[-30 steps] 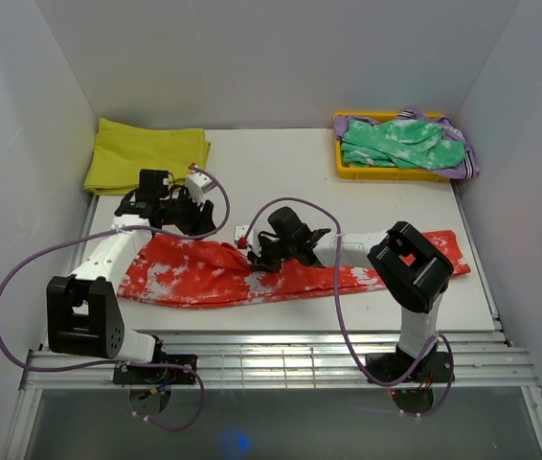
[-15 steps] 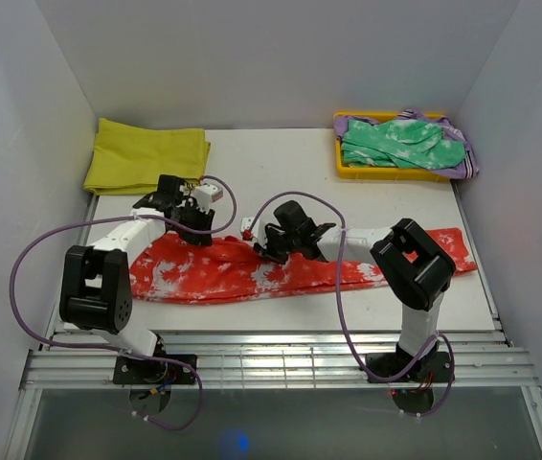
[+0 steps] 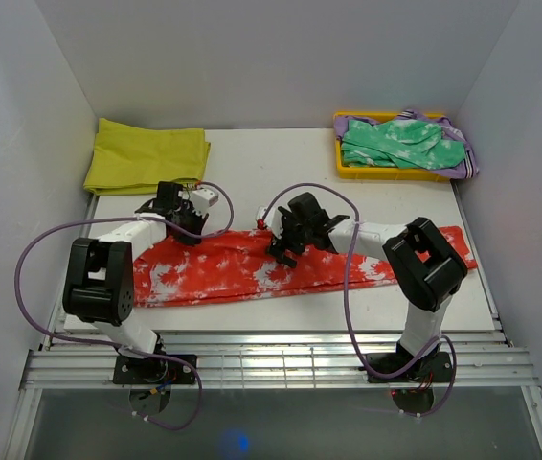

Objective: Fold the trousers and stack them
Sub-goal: Fold the trousers

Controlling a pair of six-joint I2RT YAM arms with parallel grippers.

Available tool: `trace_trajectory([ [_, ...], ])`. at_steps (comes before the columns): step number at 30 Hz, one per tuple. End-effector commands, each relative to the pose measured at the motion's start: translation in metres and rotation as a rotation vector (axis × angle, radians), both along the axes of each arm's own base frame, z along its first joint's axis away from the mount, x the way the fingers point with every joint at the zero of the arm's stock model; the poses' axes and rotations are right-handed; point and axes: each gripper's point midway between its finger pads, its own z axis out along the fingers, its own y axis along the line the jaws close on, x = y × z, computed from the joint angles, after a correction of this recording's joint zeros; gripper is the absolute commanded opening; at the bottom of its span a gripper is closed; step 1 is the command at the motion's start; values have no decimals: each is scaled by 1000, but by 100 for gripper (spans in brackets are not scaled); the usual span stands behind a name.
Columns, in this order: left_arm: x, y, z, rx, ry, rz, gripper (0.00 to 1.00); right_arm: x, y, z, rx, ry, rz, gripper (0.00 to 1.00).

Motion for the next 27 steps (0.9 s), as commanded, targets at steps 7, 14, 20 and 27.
trace_trajectory([
  [7, 101, 35, -4, 123, -120, 124, 3, -58, -52, -51, -187, 301, -55, 100],
  [14, 121, 24, 70, -94, -185, 118, 64, -61, -35, -38, -140, 427, -129, 94],
  [20, 46, 48, 99, -132, -43, 158, 68, -35, -29, -12, -68, 419, -221, 90],
  [27, -36, 95, 41, -119, 197, 266, 65, -4, -93, 44, -35, 430, -287, 90],
])
